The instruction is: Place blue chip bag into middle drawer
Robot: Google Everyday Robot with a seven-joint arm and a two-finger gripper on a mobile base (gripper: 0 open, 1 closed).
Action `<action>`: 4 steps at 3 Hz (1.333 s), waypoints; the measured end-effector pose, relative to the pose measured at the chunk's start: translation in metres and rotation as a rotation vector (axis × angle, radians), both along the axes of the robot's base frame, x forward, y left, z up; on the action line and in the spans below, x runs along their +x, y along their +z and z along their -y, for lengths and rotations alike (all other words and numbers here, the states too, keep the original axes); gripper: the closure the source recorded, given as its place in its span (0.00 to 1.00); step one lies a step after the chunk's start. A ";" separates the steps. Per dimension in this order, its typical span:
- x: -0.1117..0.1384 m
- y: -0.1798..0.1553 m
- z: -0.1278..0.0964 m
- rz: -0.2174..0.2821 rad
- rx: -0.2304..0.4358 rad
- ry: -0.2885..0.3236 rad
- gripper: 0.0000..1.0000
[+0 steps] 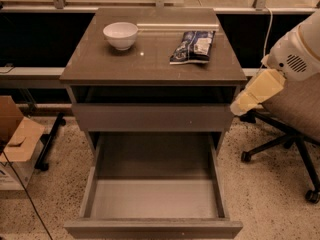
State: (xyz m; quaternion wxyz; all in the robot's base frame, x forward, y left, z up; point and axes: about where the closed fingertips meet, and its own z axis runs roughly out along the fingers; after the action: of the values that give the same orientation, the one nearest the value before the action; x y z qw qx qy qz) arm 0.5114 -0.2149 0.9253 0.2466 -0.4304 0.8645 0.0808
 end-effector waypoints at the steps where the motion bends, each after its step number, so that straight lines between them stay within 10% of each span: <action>1: 0.037 -0.008 -0.003 0.028 0.052 -0.071 0.00; 4: 0.084 -0.003 -0.021 0.098 0.131 -0.082 0.00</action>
Offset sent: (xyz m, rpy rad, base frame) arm 0.1103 -0.0088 0.0139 0.1326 -0.1243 0.0536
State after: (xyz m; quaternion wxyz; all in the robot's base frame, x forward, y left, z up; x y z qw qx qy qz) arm 0.5956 -0.1935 0.9226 0.3193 -0.3811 0.8612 0.1058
